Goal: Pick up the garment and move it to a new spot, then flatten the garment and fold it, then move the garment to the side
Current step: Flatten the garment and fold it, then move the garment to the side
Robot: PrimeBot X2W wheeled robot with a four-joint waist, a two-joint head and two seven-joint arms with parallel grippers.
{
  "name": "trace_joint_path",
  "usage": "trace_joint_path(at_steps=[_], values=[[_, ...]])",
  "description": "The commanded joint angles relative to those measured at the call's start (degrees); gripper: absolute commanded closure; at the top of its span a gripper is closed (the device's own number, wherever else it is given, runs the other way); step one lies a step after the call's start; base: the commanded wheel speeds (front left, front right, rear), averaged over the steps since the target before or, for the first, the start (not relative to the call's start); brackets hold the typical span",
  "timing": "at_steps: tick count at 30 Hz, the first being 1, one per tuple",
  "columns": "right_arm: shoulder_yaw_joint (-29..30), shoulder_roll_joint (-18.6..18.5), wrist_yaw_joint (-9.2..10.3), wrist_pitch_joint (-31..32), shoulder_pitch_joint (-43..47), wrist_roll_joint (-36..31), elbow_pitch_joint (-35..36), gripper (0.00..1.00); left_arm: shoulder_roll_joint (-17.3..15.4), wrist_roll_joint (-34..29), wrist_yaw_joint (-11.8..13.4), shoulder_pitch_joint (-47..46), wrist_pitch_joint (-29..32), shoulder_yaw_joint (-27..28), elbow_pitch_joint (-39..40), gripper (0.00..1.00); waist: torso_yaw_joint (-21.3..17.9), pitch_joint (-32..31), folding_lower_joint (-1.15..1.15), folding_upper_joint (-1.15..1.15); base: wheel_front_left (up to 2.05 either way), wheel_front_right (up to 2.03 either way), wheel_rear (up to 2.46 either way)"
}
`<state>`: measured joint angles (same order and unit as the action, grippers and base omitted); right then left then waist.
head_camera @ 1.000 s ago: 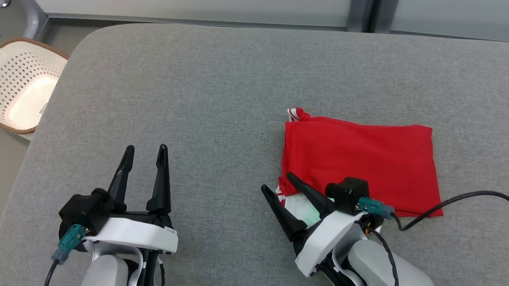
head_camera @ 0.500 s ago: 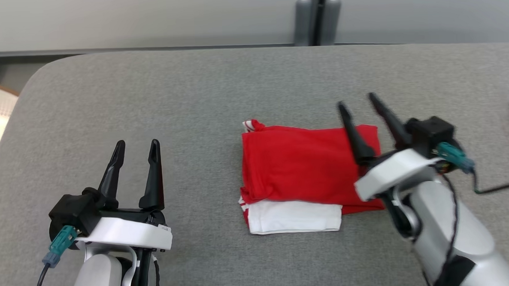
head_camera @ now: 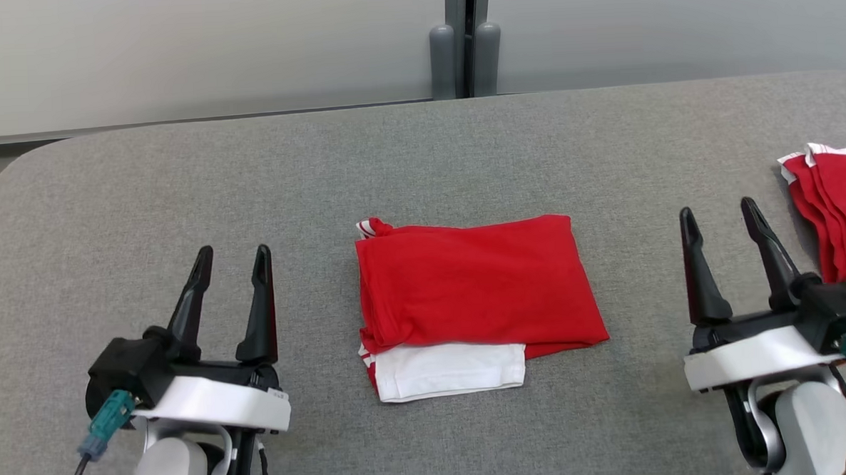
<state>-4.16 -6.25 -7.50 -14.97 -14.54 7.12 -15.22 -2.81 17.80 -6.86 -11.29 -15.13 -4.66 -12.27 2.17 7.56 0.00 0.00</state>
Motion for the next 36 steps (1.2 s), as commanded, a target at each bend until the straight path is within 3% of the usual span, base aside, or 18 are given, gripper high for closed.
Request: trace_joint_path(at_steps=[1,10,24,29,36], values=[[0.8,0.3,0.04,-0.3,1.1,-0.2,1.1,0.00,-0.2,-0.2,0.5,0.9,0.0,-0.1,0.3,0.00,-0.1,-0.1,0.00,0.00,0.00,0.00,0.00],[2.6,2.1,0.04,-0.3,4.2,-1.3,3.4,0.00,-0.2,0.1,1.8,2.7,0.0,-0.2,1.0,0.00,-0.4,-0.3,0.00,0.00,0.00,0.00,0.00],[2.3,2.8,0.04,-0.3,3.2,-0.5,2.1,0.00,-0.2,-0.9,1.4,1.7,0.0,-0.7,0.5,0.00,0.5,0.7,0.00,0.00,0.00,0.00,0.00],[0.1,3.0,0.04,-0.3,2.1,0.4,-1.1,0.00,-0.2,-0.3,1.1,1.1,0.0,-1.2,0.1,0.00,1.4,2.3,0.00,0.00,0.00,0.00,0.00],[-1.5,3.2,0.04,1.2,-1.7,4.7,-10.7,0.00,-0.2,0.2,0.9,-0.7,0.0,-2.6,-0.3,0.00,3.7,5.5,0.00,0.00,0.00,0.00,0.00]])
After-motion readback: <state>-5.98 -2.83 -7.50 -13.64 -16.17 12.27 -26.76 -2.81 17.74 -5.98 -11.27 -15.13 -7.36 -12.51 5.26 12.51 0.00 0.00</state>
